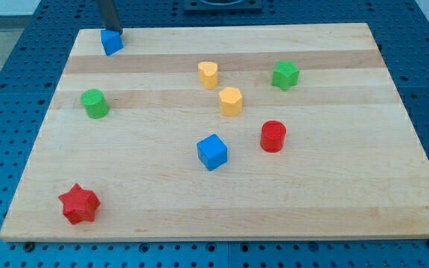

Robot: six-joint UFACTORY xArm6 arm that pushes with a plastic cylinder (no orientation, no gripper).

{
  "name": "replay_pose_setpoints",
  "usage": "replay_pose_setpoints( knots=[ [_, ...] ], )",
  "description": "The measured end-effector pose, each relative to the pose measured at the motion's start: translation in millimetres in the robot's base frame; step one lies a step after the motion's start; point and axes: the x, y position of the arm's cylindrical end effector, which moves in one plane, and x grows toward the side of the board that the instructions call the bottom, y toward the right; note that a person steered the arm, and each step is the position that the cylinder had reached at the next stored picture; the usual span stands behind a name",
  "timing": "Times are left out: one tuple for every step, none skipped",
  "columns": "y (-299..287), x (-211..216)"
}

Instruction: Slide blue triangle slightly down and right

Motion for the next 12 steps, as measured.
replay_pose_setpoints(
  knots=[
    [-33,0],
    [-37,0],
    [-36,0],
    [-30,3],
    [-30,5],
    [-30,18],
    [-30,20],
    [-30,20],
    [-29,25],
    [-25,34],
    [-16,35],
    [-3,35]
  ],
)
